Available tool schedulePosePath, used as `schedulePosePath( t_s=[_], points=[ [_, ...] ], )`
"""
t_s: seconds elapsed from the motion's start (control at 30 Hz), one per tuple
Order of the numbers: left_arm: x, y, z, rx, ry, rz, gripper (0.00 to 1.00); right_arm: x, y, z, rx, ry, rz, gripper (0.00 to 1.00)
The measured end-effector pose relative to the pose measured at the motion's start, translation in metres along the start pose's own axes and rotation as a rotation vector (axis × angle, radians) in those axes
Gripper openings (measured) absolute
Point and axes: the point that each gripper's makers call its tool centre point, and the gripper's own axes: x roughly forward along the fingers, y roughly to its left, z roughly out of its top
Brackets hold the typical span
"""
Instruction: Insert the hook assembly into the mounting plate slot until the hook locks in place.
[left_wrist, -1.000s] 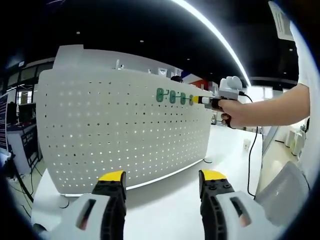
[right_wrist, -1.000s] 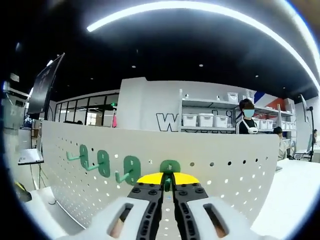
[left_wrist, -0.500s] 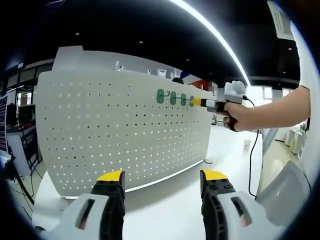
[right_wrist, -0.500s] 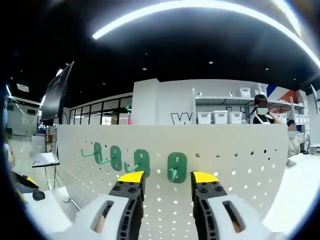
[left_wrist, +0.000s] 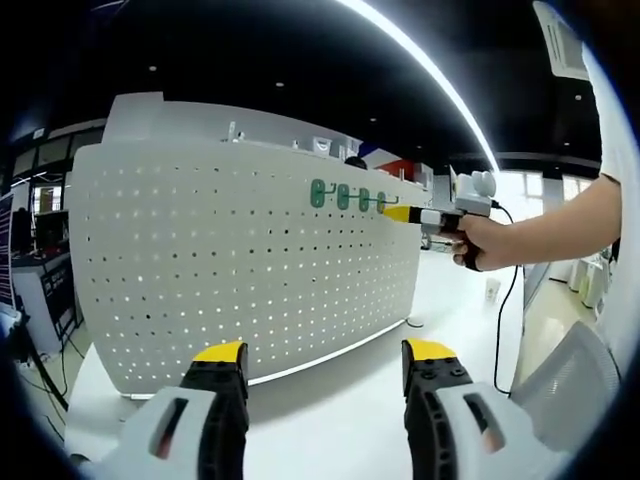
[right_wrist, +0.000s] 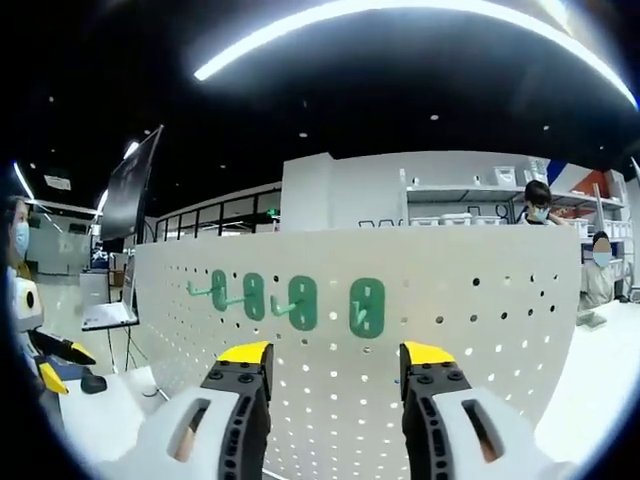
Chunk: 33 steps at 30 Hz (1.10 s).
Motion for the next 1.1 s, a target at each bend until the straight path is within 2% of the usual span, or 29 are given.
schedulePosePath(
  t_s=[0.23,0.6,1.1],
  points=[
    [-0.001,0.000,0.000,0.002,-0.002,0.000,0.64,-0.015,0.006,-0.003,0.004,-0.003,0.029,0.49],
    [0.001,-0.002,0.004,0.002,-0.012,-0.012,0.65,-0.050,0.022,-0.013,0.038,-0.002,0.108,0.50],
    [0.000,-0.007,0.006,0.021,-0.013,-0.024,0.65,-0.093,0.027,-0.033,0.059,0.040,0.109,0.51]
  ],
)
